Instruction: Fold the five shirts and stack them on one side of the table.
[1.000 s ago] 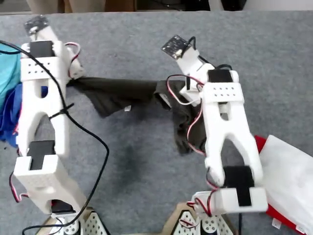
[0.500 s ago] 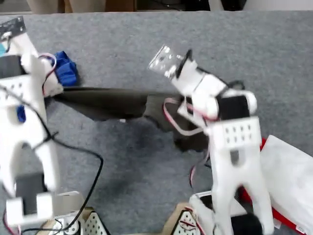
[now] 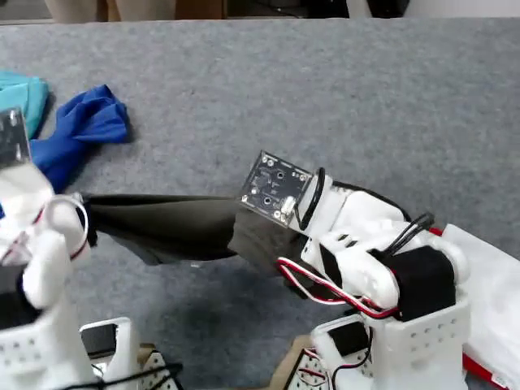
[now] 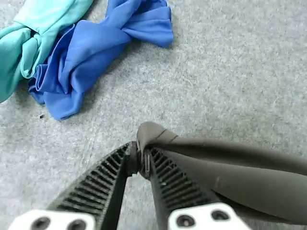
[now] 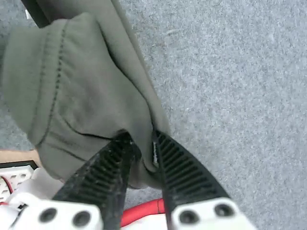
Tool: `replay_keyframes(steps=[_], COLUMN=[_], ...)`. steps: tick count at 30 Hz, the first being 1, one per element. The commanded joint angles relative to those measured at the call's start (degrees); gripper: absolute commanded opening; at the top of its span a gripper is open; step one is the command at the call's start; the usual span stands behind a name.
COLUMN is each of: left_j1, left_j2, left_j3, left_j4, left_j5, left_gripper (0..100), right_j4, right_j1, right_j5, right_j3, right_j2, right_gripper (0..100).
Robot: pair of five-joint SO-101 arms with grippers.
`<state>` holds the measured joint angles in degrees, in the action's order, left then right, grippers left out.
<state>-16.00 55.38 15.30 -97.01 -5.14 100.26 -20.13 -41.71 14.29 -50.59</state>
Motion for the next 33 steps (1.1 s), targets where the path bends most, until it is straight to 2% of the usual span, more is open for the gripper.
replay_keyframes(steps=[1,7,12,18,25,28,30,33], left_j1=[-0.44,-0.09,-0.09,0.79,3.34,3.25,3.16,2.02], left_j2=[-0.04,-6.02,-16.31,-27.91,-39.78,-44.26,-47.16,-49.80], left_j3=[6.68,15.47,16.62,16.62,16.53,14.42,12.48,10.20], left_j4=[8.53,24.79,33.67,45.36,57.49,58.55,58.37,58.29], left_j5=[1.14,4.48,5.36,10.81,11.34,11.34,11.78,16.88], left_gripper=[2,2,2,2,2,2,4,16], right_j4=[-5.71,-21.80,-34.55,-54.42,-65.58,-68.84,-69.36,-69.36], right_j1=[-0.66,-0.66,-0.40,2.95,5.14,8.13,9.89,12.35], right_j5=[-0.62,-0.62,0.09,8.62,8.88,8.26,5.54,2.11], right_j3=[3.82,15.16,20.00,23.78,23.69,23.60,23.60,23.52], right_j2=[1.01,7.60,14.81,22.73,32.22,36.26,38.55,40.31], right_gripper=[0.5,0.5,0.5,0.5,0.8,1.5,6.4,19.4])
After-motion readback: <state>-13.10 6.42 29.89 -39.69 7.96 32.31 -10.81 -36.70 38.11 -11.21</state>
